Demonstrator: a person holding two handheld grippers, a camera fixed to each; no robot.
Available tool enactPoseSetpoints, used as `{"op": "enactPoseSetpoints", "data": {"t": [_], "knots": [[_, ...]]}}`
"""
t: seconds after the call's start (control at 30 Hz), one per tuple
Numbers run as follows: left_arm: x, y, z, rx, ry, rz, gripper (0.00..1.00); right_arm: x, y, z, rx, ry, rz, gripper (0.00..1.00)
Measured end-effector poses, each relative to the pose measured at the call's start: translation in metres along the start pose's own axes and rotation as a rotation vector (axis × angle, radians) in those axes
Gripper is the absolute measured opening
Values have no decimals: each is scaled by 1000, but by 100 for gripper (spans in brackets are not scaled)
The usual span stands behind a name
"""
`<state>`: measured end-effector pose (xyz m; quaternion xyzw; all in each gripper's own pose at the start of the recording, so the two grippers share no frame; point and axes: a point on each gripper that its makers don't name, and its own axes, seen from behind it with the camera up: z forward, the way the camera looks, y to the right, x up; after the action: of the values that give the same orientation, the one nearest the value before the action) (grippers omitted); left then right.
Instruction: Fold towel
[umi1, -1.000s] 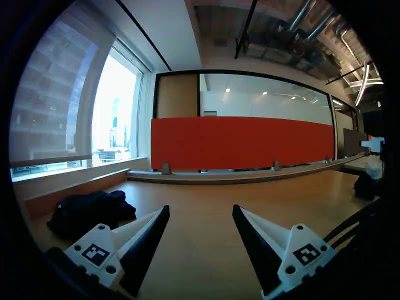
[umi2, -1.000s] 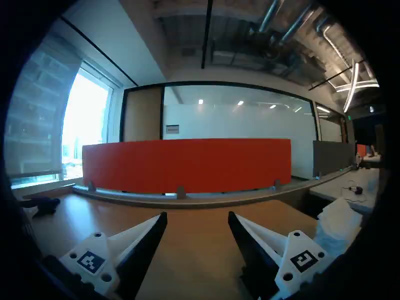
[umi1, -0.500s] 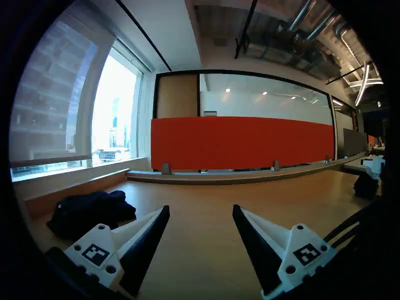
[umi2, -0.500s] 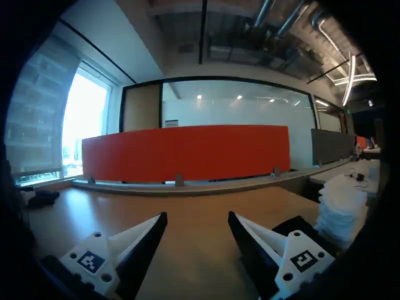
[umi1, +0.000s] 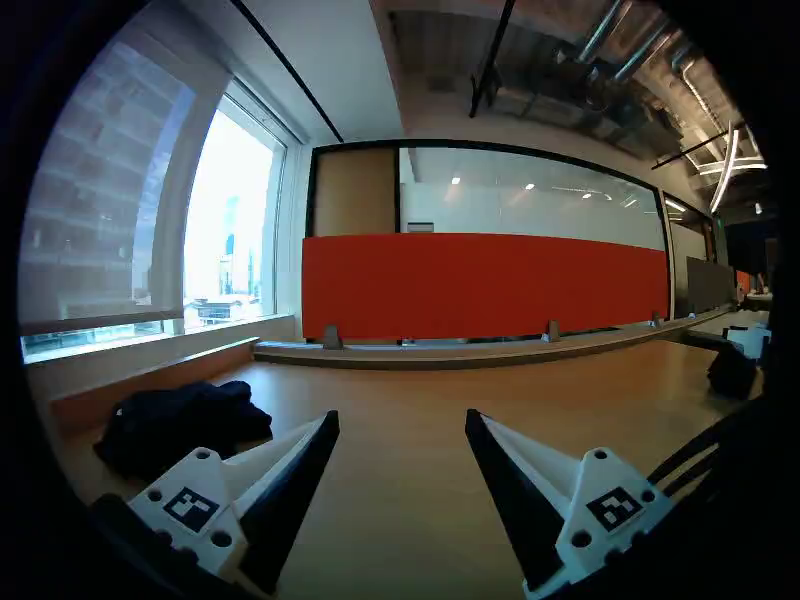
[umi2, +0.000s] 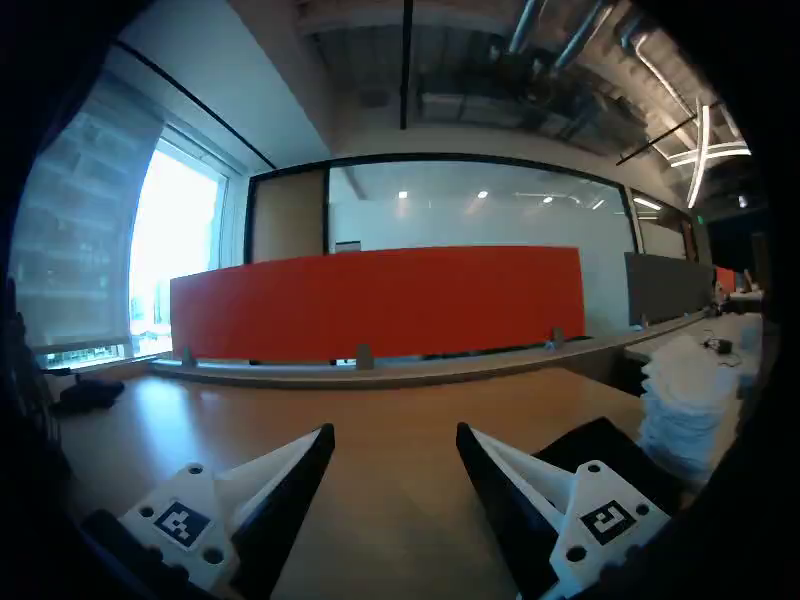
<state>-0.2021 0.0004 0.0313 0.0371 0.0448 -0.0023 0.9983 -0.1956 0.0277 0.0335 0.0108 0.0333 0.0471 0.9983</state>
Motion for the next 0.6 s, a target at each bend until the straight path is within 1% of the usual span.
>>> {"op": "enactPoseSetpoints", "data": {"t": [0.1, 0.27, 0.6], "knots": [[0, 0, 0, 0, 0, 0, 94, 1, 0, -2, -9, 1, -16, 94], [0, 0, 0, 0, 0, 0, 94, 0, -7, -5, 0, 1, -36, 94], [-1, 0, 0, 0, 0, 1, 95, -4, -11, -4, -1, -11, -53, 94]]}}
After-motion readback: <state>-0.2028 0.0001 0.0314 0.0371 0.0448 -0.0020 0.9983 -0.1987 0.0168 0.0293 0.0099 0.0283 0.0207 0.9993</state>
